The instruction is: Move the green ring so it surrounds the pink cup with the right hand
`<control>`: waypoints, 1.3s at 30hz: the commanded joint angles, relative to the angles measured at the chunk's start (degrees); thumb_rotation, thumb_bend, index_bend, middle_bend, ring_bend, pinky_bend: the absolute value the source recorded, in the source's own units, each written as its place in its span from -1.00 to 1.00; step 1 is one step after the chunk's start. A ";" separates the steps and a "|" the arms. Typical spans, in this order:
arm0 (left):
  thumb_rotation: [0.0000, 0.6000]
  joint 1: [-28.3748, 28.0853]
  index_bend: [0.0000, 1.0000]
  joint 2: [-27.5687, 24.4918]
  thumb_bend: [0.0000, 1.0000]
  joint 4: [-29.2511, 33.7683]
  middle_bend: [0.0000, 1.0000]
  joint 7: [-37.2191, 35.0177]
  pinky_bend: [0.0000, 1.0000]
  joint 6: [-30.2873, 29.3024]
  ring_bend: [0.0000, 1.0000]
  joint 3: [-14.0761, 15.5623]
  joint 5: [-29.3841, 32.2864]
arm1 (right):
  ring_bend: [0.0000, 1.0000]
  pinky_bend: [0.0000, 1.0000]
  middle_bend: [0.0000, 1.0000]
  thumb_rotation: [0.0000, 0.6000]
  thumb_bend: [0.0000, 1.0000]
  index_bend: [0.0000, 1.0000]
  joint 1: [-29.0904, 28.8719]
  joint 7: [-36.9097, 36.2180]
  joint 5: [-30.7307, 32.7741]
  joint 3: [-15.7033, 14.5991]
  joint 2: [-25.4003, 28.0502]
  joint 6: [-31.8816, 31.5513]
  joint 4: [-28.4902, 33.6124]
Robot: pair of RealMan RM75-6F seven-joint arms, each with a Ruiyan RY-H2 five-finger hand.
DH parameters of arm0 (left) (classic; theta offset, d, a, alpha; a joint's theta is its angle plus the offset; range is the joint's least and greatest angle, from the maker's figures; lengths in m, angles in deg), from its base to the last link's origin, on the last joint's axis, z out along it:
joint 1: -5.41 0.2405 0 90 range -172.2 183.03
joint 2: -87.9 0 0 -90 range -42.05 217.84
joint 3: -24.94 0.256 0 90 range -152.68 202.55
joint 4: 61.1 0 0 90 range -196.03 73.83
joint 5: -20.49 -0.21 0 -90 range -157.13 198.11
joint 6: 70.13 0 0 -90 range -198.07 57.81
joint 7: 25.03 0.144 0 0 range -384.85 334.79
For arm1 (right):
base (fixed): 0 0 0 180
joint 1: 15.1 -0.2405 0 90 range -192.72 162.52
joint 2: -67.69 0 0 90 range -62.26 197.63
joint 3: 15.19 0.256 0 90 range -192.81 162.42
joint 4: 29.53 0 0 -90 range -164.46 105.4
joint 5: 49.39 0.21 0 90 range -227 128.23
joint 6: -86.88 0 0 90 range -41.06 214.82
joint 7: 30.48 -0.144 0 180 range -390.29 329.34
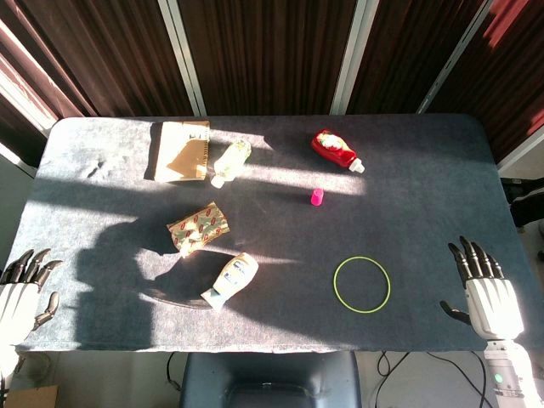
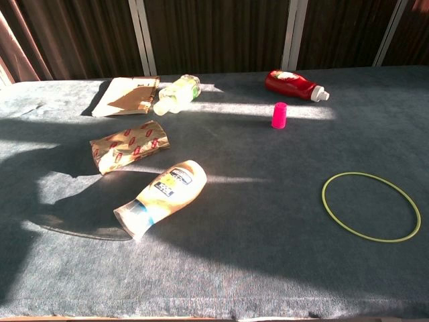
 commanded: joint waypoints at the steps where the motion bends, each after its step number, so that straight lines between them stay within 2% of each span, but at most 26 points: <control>1: 1.00 0.08 -0.54 -0.01 -0.05 0.10 -0.82 0.26 -0.68 -0.30 -0.99 0.02 -0.16 | -1.00 -0.49 -1.00 1.00 -0.76 -0.80 -0.02 -0.32 -0.39 -0.19 0.04 0.24 0.11; 6: 1.00 0.01 -0.54 0.19 -0.05 0.14 -0.82 0.85 -0.68 -0.39 -0.99 0.22 -0.71 | -1.00 -0.49 -1.00 1.00 -0.76 -0.84 -0.43 -1.77 -1.80 -1.08 0.41 1.60 0.85; 8: 1.00 -0.10 -0.53 0.27 -0.05 0.11 -0.82 0.91 -0.68 -0.15 -0.99 0.28 -0.74 | -0.93 -0.49 -0.89 1.00 -0.76 -0.84 -0.65 -2.85 -2.69 -1.52 0.58 2.06 1.20; 9: 1.00 -0.14 -0.53 0.24 -0.06 0.15 -0.82 0.85 -0.68 0.01 -0.99 0.32 -0.71 | -0.79 -0.45 -0.73 1.00 -0.76 -0.84 -0.72 -3.09 -3.14 -1.63 0.59 2.06 1.23; 10: 1.00 -0.18 -0.53 0.17 -0.06 0.19 -0.82 0.77 -0.68 0.27 -0.99 0.37 -0.58 | -0.50 -0.28 -0.46 1.00 -0.76 -0.84 -0.96 -3.30 -4.24 -1.80 0.39 1.95 1.10; 11: 1.00 -0.19 -0.53 0.15 -0.06 0.20 -0.82 0.82 -0.67 0.35 -0.99 0.35 -0.43 | -0.18 -0.03 -0.21 1.00 -0.76 -0.84 -1.11 -3.35 -4.84 -2.03 0.25 2.11 0.99; 12: 1.00 -0.18 -0.53 0.12 -0.06 0.24 -0.82 0.93 -0.67 0.41 -0.99 0.31 -0.26 | 0.20 0.33 0.06 1.00 -0.76 -0.83 -1.28 -3.58 -5.15 -2.40 0.22 2.69 1.20; 13: 1.00 -0.17 -0.53 0.08 -0.06 0.39 -0.82 0.97 -0.67 0.44 -0.99 0.23 -0.05 | 0.46 0.59 0.24 1.00 -0.76 -0.79 -1.70 -4.17 -5.58 -3.00 0.38 3.92 1.72; 15: 1.00 -0.09 -0.53 0.11 -0.06 0.56 -0.82 1.04 -0.67 0.23 -0.99 0.07 0.19 | 0.76 0.90 0.51 1.00 -0.76 -0.65 -2.54 -4.96 -5.46 -3.77 0.89 6.51 2.82; 17: 1.00 -0.02 -0.53 0.15 -0.06 0.61 -0.82 1.36 -0.67 0.05 -0.99 0.11 0.10 | 0.91 0.99 0.66 1.00 -0.76 -0.48 -3.80 -5.99 -4.91 -4.30 1.35 9.79 4.21; 20: 1.00 0.02 -0.53 0.05 -0.06 0.76 -0.82 1.44 -0.67 0.05 -0.99 0.23 -0.03 | 0.99 1.00 0.77 1.00 -0.68 -0.29 -5.80 -6.28 -3.72 -4.80 1.88 14.68 5.72; 27: 1.00 0.23 -0.53 -0.09 -0.06 0.89 -0.82 1.29 -0.67 -0.30 -0.99 0.21 -0.03 | 1.00 1.00 0.86 1.00 -0.35 0.02 -9.57 -7.85 -2.45 -5.62 0.42 22.70 5.55; 39: 1.00 0.45 -0.53 -0.20 -0.06 1.19 -0.82 1.33 -0.67 -0.68 -0.99 0.17 -0.05 | 1.00 1.00 0.87 1.00 -0.26 0.07 -12.58 -9.00 0.87 -5.57 -2.39 28.72 2.29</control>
